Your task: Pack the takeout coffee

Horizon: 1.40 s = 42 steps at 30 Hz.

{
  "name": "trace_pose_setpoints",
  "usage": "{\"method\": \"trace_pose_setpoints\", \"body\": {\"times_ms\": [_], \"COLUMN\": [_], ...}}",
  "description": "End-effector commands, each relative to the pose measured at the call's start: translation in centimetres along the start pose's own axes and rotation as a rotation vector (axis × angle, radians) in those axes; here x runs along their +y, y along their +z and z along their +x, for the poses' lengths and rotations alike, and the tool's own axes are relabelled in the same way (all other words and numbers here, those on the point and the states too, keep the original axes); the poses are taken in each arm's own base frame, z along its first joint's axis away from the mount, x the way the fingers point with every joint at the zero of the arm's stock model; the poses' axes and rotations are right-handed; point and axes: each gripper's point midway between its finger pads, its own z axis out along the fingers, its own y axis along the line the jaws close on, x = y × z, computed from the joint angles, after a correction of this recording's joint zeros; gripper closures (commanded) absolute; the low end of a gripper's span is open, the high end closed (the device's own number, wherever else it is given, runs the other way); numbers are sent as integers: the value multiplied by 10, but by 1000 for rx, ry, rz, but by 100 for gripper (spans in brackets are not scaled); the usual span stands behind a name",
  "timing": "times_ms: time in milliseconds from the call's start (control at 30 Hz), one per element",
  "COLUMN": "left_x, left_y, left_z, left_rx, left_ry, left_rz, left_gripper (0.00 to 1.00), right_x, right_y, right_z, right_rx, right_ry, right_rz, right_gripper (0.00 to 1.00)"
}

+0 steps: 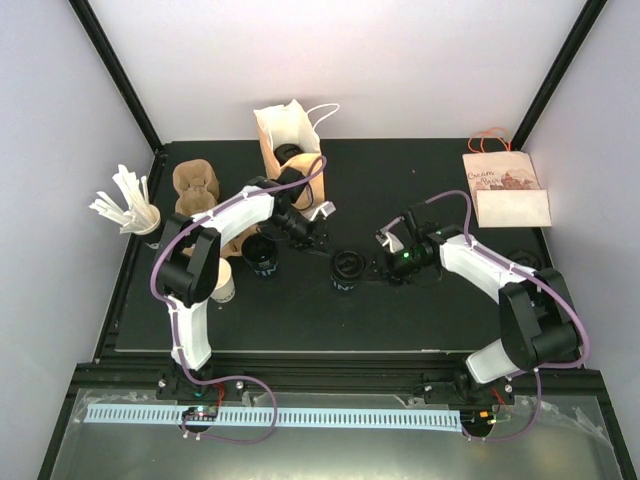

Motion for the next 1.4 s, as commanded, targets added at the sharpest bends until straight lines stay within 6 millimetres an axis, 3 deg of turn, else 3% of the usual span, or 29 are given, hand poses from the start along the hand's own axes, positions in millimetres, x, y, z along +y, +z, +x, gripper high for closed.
{"method": "trace_pose_setpoints", "body": {"times_ms": [0,333,667,867,1200,1367], "left_x": [-6,1,13,15,14,13], "left_y": [1,0,8,9,7,7], "left_z": [1,4,14,15,13,12], "left_rx": [24,31,42,40,33,30], "left_ry": [-4,-2,-16,-13,-13,-13], "left_rz": [-2,-19,-22,-27,-26,-27], "left_gripper": [73,68,66,66,66,66], "right_x": [23,21,-4,9,15,9], "right_y": [-13,-12,2,-4,-11,-14], "right_z": [-16,-21,-14,-14,-15,-11], "right_rx": [-54,-40,-4,-39,-95,-119], "right_ry": [-103,-103,-65,-124,-184,-201], "right_rz": [-16,8,55,9,-4,30], "right_gripper": [70,69,70,58,55,55]}}
